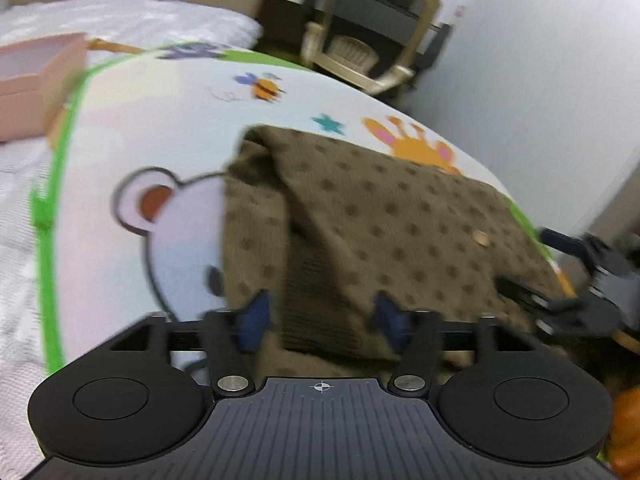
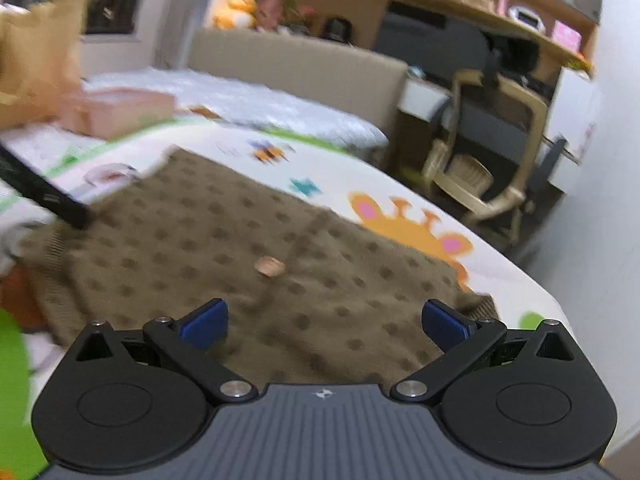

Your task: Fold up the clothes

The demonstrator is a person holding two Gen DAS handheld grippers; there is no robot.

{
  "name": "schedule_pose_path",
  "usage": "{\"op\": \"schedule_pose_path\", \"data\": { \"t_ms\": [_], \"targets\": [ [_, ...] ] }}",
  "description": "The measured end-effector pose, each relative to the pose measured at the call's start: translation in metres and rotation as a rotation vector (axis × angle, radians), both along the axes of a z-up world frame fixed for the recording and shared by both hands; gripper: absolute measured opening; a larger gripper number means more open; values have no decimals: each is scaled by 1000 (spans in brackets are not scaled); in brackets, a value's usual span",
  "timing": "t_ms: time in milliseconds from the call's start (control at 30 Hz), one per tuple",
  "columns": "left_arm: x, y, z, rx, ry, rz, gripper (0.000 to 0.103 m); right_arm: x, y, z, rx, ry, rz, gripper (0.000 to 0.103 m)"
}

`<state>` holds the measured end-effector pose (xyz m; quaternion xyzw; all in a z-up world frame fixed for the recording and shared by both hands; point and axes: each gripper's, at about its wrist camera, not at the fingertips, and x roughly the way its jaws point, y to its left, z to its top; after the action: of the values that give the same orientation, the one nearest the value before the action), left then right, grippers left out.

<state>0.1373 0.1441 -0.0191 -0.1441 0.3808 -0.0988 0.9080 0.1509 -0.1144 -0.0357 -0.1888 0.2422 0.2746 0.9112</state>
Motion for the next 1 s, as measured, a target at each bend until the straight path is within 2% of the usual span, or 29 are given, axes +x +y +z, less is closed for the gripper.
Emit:
{"op": "schedule_pose_path", "data": {
  "t_ms": [67,200,267,300,367,433,533,600,700,733,767,800,867,900,933,1000],
  "targets": [
    [1,4,-2,10,8,32,70,-7,4,3,17,-1,35,103],
    [4,3,-8,-5,17,34,73,-22,15,8,47,1,111,103],
    [7,-1,-11,-29,11,10,56,-31,36,5,33,8,169,103],
    [9,-3,-12,-41,9,-1,37,-37,46,4,21,1,197,103],
    [12,-2,-12,-55,17,-3,20,-47,71,3,-14,-26,250,103],
    [15,4,-8,-101,25,2,12,-54,94,0,-49,-47,294,103],
    [19,17,4,-228,38,17,9,-51,129,-7,-108,-79,324,103],
    [21,19,13,-270,20,7,9,-43,150,-16,-171,-126,305,103],
    [25,16,23,-273,-3,-7,9,-29,167,-24,-195,-139,256,103],
    [26,14,25,-272,-9,-12,9,-25,169,-24,-183,-134,242,99],
    [26,14,28,-263,-17,-13,9,-22,170,-23,-179,-120,228,85],
    [25,14,30,-251,-28,-7,14,-19,170,-22,-174,-96,218,80],
    [22,18,33,-231,-37,12,30,-19,163,-20,-157,-65,215,79],
    [21,21,31,-219,-28,31,48,-21,158,-19,-150,-60,216,79],
    [19,25,29,-206,-20,51,59,-25,152,-18,-147,-62,221,79],
    [18,31,21,-178,11,81,60,-32,141,-16,-136,-63,235,83]
  ]
}}
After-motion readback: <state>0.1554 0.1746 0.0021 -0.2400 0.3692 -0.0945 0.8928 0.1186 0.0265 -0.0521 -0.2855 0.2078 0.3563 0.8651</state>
